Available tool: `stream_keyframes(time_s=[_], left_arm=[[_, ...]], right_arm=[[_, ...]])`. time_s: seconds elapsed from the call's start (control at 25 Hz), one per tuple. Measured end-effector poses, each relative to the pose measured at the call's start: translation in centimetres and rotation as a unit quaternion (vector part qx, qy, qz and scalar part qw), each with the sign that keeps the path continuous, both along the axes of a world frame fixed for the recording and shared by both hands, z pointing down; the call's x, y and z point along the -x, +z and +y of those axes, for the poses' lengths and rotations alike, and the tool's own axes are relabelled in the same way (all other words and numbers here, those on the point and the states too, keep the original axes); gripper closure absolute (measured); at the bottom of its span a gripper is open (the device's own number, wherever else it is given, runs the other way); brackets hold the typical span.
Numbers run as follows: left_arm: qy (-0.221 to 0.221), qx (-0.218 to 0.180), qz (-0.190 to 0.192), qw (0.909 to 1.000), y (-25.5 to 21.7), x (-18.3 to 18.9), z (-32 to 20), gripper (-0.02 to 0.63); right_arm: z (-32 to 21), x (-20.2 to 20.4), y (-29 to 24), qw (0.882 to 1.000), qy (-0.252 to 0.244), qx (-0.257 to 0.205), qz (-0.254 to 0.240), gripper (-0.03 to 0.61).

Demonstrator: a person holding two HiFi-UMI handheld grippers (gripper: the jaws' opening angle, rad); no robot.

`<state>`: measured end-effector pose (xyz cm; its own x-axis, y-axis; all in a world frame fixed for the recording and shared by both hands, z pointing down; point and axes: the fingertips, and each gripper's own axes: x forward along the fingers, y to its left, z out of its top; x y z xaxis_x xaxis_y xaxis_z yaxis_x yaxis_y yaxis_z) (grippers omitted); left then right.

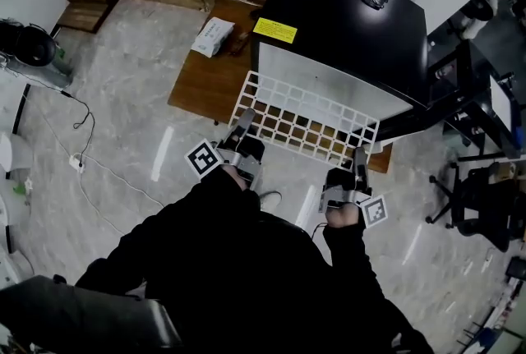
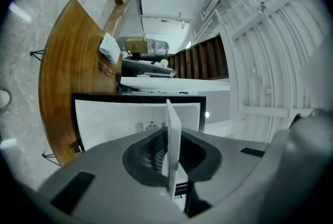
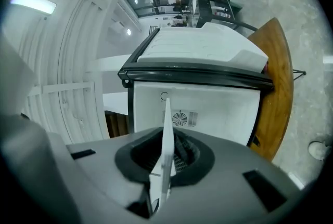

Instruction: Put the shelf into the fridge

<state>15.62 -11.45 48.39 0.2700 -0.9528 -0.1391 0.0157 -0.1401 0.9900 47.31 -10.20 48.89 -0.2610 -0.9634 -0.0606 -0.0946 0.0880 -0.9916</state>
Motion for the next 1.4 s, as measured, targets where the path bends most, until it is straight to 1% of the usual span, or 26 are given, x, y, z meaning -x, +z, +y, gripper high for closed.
stream_keyframes(time_s=[0.16,0.32,0.6,0.8,1.0,1.2,1.4], left_arm=[[0.021,0.01,0.001,0.9997,-0.1,-2.0,-3.6,0.583],[0.036,0.021,0.003,0.9991,0.4,-2.5,-5.6,0.583],[0.044,0.021,0.015,0.9987,1.3,-2.5,-5.6,0.583],[0.05,0.031,0.021,0.9981,1.4,-2.7,-5.5,0.583],[0.042,0.028,0.017,0.9986,1.1,-2.3,-5.6,0.583],[0.047,0.032,0.008,0.9984,1.3,-2.5,-5.5,0.583],[0.047,0.034,0.01,0.9983,1.3,-2.5,-5.5,0.583]], right_arm=[[-2.6,-1.7,0.1,1.0,0.016,0.01,-0.005,0.546],[-4.1,-2.4,0.1,0.999,0.032,0.014,0.004,0.546],[-4.3,-2.4,0.5,0.999,0.043,0.008,0.009,0.546],[-4.4,-2.6,0.5,0.998,0.055,0.003,0.005,0.548],[-4.9,-2.1,0.5,0.999,0.053,0.003,-0.002,0.548],[-4.6,-2.3,0.5,0.998,0.059,0.006,-0.005,0.548],[-4.8,-2.4,0.9,0.998,0.065,0.013,-0.01,0.548]])
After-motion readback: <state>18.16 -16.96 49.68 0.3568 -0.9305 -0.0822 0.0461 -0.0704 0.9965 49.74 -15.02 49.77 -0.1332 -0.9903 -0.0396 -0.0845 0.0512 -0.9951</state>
